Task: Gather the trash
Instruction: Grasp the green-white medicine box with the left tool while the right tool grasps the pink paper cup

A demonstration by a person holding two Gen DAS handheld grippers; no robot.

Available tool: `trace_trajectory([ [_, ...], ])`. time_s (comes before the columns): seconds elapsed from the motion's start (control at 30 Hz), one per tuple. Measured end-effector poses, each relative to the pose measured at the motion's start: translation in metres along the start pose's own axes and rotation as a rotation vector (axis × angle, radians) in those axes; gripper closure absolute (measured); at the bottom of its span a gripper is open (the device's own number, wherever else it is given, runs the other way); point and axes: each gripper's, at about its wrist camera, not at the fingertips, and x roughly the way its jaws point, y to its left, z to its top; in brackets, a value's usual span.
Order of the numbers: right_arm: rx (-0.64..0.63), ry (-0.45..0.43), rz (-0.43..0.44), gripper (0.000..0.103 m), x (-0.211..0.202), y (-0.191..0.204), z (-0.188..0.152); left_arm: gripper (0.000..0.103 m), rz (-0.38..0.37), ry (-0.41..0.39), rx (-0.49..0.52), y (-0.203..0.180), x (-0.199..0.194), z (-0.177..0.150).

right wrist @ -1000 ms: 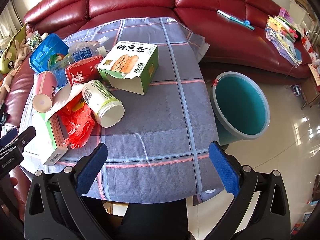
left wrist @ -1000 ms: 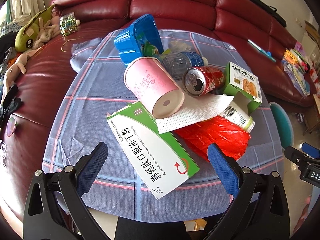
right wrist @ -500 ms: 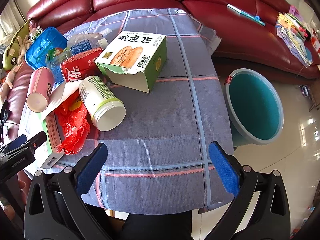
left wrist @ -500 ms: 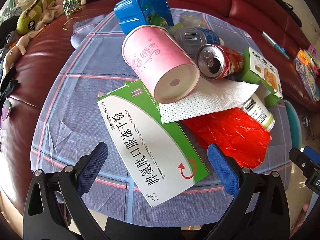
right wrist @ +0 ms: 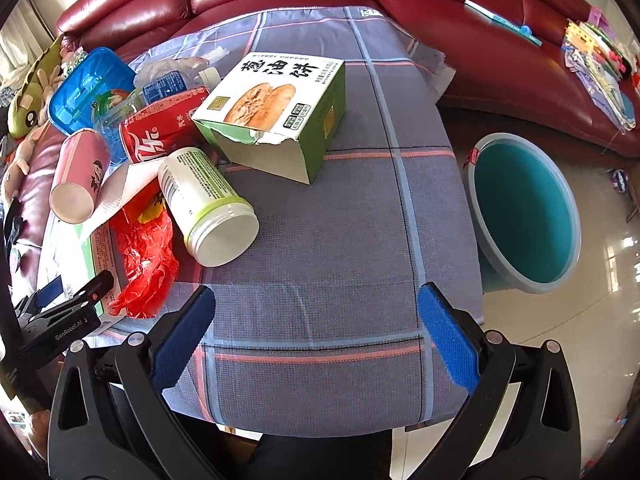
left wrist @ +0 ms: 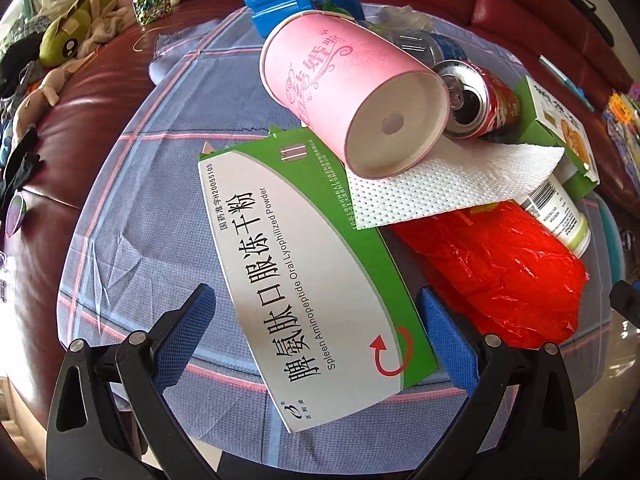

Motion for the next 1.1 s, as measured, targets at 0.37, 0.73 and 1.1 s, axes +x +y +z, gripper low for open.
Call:
trace_trajectory([
  [0.37,-0.061,0.006,0.000,0.006,-0.007,0.037,0.011,0.003,-0.152,0.002,0.050,0.021,0.005,-0.012],
  [0.73,-0.191,0.029,0.102,0.006,-0.014,0.111,0.055,0.010,-0.111,-0.047,0.034,0.041,-0.001,-0.012],
  [1.1,-0.337,0.122,0.219,0.010,0.020,0.213,0.095,0.027,-0.209,-0.064,-0.041,0.094,-0.006,0.001],
])
